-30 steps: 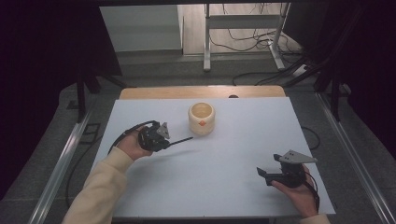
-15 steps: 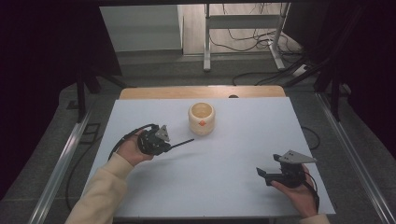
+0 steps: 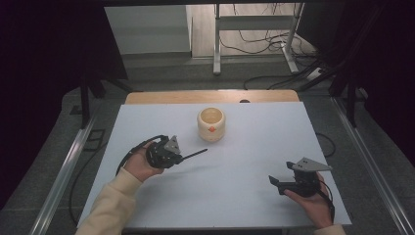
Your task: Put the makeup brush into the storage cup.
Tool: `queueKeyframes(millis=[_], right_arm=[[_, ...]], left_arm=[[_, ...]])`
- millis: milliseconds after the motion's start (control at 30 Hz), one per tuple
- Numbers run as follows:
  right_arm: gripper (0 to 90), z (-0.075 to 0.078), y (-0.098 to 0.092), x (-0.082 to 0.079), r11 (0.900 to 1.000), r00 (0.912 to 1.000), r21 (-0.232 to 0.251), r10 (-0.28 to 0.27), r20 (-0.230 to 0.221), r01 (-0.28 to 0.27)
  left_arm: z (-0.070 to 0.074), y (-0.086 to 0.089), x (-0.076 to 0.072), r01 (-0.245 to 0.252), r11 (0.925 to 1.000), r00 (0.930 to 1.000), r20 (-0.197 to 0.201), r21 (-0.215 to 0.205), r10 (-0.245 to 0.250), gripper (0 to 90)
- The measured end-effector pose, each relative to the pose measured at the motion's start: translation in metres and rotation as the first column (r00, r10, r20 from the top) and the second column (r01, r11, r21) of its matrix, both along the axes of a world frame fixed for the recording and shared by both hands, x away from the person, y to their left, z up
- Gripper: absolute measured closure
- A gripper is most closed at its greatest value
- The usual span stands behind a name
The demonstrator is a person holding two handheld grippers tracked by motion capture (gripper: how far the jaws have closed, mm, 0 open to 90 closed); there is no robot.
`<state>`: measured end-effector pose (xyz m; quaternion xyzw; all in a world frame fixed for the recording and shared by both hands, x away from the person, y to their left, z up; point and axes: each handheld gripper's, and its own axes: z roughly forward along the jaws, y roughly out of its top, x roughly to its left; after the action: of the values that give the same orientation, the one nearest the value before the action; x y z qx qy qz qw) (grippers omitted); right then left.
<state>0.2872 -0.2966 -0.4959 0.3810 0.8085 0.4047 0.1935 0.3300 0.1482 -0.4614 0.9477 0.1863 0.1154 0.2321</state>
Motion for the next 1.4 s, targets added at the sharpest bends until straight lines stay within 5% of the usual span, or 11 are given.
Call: queueKeyframes(millis=[1400], right_arm=[[14.0, -0.001, 0.004, 0.0, 1.0, 0.9999, -0.005, 0.016, 0.002, -0.016]], left_arm=[[0.004, -0.03, -0.026, -0.032, 0.9995, 0.9995, 0.002, -0.008, 0.032, 83.6]])
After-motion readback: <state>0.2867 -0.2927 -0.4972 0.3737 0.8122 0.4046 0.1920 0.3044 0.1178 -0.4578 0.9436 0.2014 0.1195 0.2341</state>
